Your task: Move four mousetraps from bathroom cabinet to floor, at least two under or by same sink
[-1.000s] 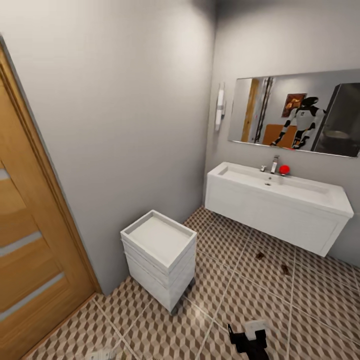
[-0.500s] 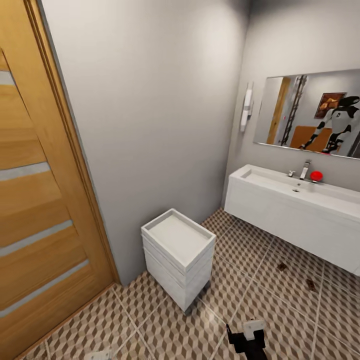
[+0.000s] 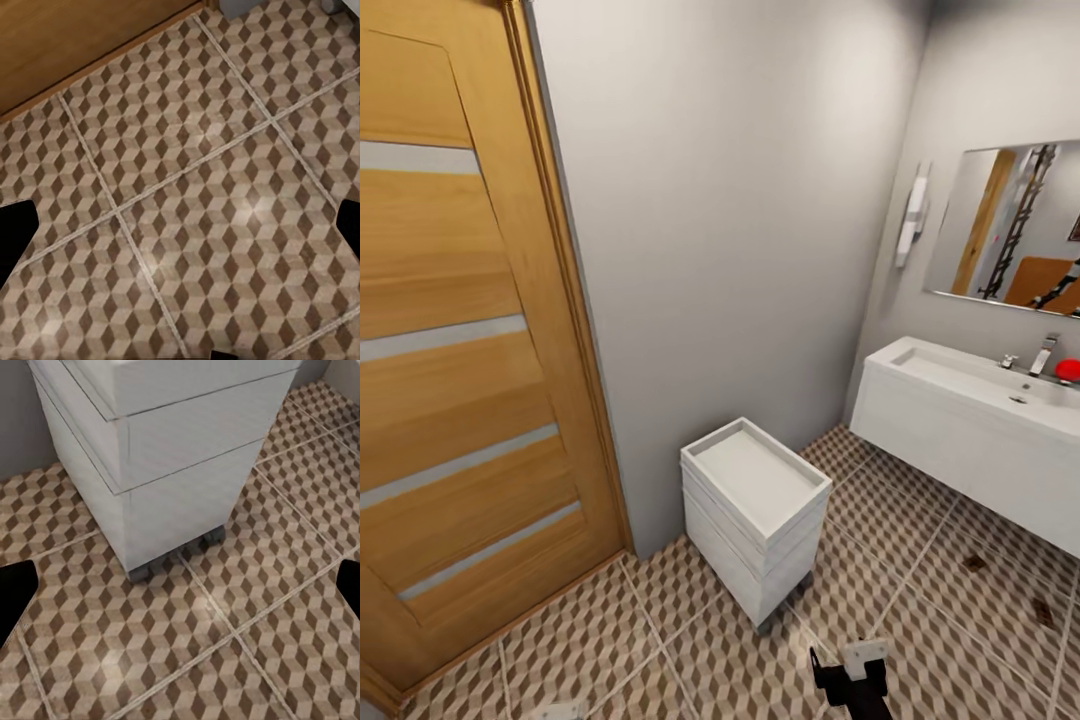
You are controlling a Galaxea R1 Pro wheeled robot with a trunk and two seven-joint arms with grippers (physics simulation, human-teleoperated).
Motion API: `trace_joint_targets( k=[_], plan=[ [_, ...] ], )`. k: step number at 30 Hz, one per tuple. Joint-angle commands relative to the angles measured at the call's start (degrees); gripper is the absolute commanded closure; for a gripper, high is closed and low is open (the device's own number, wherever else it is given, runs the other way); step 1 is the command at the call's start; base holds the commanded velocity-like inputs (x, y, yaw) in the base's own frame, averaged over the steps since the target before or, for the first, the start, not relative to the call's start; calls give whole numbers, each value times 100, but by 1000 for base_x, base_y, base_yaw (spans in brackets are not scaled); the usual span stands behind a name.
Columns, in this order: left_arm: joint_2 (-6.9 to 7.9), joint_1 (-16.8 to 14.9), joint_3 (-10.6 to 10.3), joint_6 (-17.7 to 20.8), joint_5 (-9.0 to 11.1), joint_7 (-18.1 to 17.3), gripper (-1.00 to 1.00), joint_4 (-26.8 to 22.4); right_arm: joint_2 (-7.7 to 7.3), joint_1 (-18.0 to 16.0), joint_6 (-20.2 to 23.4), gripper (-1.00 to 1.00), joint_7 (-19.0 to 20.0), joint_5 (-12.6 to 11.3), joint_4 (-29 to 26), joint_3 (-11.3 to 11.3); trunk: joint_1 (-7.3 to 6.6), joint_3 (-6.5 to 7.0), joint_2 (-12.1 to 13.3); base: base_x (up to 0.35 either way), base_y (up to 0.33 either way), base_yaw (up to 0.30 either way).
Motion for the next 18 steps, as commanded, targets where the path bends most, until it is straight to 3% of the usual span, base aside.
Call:
trace_joint_targets(
  k=[1,18],
  plan=[
    [-4,-11,-48,-28,26,12,-100,23,2,-5,-17,-100,-23,-41,5,51,4,-13,-13,0,0,286],
    [-4,-11,-48,-26,26,12,-100,26,2,-5,-18,-100,-23,-41,5,51,4,-13,-13,0,0,286]
  ],
)
